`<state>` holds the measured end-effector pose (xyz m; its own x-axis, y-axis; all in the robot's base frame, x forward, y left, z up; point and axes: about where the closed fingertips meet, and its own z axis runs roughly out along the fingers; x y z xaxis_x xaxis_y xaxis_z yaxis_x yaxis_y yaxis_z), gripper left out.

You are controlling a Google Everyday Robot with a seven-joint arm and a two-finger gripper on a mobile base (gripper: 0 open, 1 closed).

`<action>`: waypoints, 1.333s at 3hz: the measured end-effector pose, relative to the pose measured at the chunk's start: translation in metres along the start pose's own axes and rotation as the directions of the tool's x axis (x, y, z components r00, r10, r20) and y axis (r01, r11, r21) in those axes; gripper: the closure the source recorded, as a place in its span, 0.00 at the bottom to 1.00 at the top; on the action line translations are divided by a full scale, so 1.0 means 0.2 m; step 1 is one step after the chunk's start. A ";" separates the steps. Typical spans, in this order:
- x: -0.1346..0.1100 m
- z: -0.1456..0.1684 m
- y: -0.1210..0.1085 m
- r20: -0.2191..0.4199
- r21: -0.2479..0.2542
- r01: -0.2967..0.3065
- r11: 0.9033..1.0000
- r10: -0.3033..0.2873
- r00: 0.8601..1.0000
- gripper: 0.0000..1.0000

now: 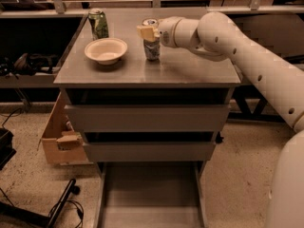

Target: Pick redbull can from bottom drawer and place on counter

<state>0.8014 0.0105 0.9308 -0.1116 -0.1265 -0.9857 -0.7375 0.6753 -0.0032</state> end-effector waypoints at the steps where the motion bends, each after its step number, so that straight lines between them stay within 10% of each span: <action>1: 0.00 0.00 0.00 0.000 0.000 0.000 1.000 0.000 1.000 0.59; 4: 0.00 0.00 0.00 0.000 0.000 0.000 1.000 0.000 1.000 0.00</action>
Offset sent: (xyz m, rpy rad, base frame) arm 0.0000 0.0000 0.0000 0.0000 0.0000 0.0000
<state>0.8014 0.0107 0.9308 -0.1116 -0.1265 -0.9857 -0.7376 0.6752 -0.0032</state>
